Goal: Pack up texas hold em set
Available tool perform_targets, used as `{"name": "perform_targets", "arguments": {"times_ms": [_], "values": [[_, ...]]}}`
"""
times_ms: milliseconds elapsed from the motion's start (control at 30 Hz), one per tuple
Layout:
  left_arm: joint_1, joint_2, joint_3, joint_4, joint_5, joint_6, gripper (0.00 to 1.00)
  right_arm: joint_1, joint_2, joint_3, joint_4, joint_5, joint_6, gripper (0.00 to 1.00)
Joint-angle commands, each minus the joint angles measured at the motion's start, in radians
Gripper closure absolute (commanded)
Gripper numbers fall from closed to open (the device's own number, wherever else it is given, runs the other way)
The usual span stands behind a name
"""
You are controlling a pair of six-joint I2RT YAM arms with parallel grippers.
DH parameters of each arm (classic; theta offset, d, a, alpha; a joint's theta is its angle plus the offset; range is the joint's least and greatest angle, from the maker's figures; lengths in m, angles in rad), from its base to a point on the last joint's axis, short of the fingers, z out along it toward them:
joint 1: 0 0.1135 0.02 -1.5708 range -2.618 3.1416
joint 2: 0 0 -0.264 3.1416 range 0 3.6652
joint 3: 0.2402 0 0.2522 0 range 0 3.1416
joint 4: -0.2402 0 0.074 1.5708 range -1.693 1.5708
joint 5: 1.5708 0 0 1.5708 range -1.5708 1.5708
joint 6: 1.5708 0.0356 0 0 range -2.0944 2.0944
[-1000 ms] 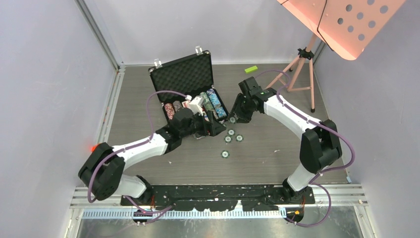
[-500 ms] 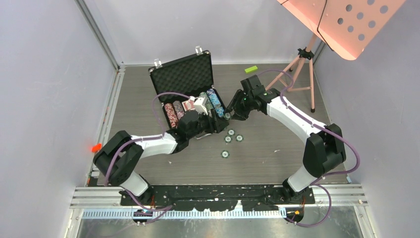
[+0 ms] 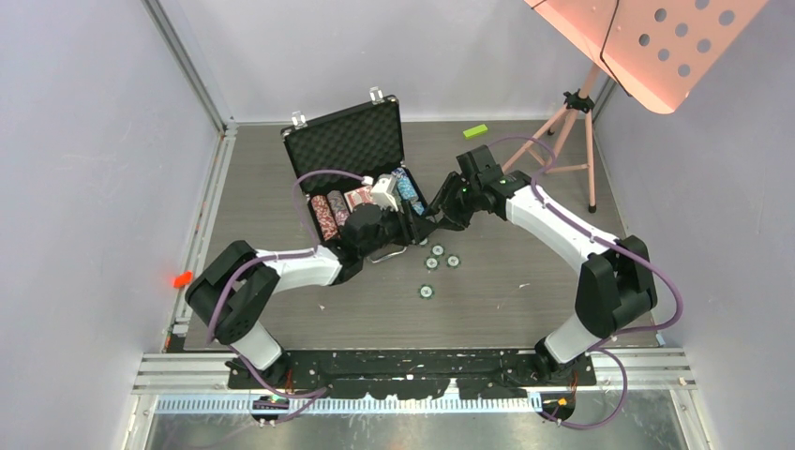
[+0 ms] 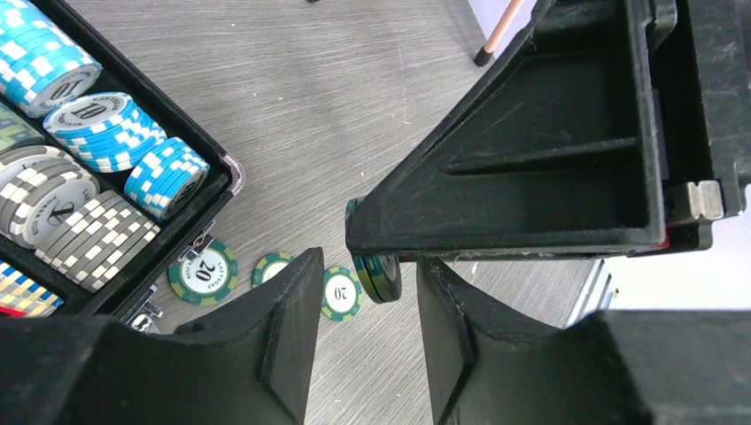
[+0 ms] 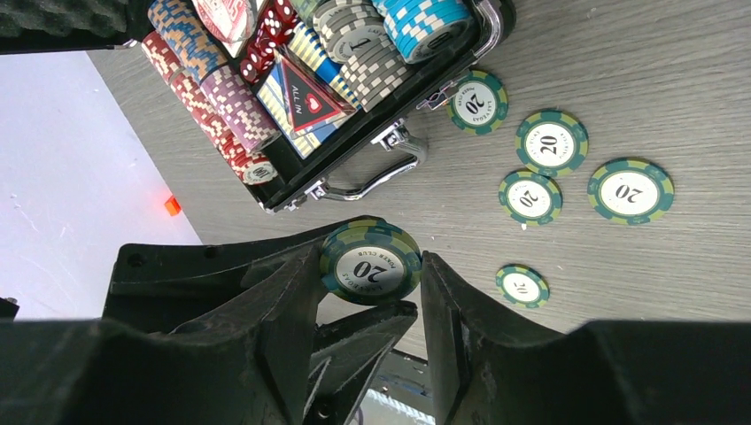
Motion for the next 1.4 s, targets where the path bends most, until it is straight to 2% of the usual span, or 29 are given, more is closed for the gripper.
{"name": "perform_targets", "arguments": {"times_ms": [0, 100, 233, 267, 300, 367, 400, 467, 533, 733, 833, 1067, 1367], "values": [[-0.003, 0.014, 0.046, 0.044, -0.022, -0.005, 0.57, 0.003, -0.052, -0.01, 0.039, -0.026, 0.022, 0.65], [-0.002, 0.027, 0.047, 0.066, -0.022, -0.012, 0.67, 0.005, -0.053, -0.017, 0.046, -0.028, 0.022, 0.66], [-0.002, 0.035, 0.057, 0.057, -0.02, -0.012, 0.98, 0.005, -0.052, -0.034, 0.063, -0.034, 0.031, 0.66], [-0.002, 0.035, 0.058, 0.052, -0.019, -0.009, 1.0, 0.004, -0.052, -0.037, 0.068, -0.034, 0.035, 0.65], [-0.001, 0.033, 0.059, 0.046, -0.017, -0.004, 1.0, 0.005, -0.053, -0.042, 0.078, -0.035, 0.037, 0.64], [0.005, 0.023, 0.058, 0.031, -0.008, 0.01, 1.0, 0.005, -0.054, -0.049, 0.088, -0.035, 0.04, 0.49], [0.009, 0.014, 0.056, 0.017, -0.006, 0.019, 1.0, 0.005, -0.054, -0.051, 0.091, -0.029, 0.04, 0.33], [0.028, -0.014, 0.054, -0.024, 0.011, 0.048, 1.0, 0.002, -0.061, -0.054, 0.094, -0.01, 0.037, 0.19], [0.056, -0.051, 0.07, -0.136, 0.015, 0.105, 1.0, -0.005, -0.081, -0.065, 0.091, 0.022, 0.032, 0.14], [0.092, -0.13, 0.18, -0.476, -0.017, 0.432, 1.0, -0.038, -0.206, -0.126, 0.092, 0.185, 0.003, 0.14], [0.109, -0.127, 0.183, -0.467, 0.024, 0.565, 1.0, -0.048, -0.253, -0.156, 0.093, 0.263, -0.033, 0.15], [0.166, -0.041, 0.276, -0.559, 0.039, 0.831, 1.0, -0.055, -0.251, -0.142, 0.091, 0.251, -0.117, 0.17], [0.233, 0.124, 0.416, -0.624, 0.064, 0.984, 1.0, -0.055, -0.224, -0.125, 0.09, 0.229, -0.163, 0.19]]}}
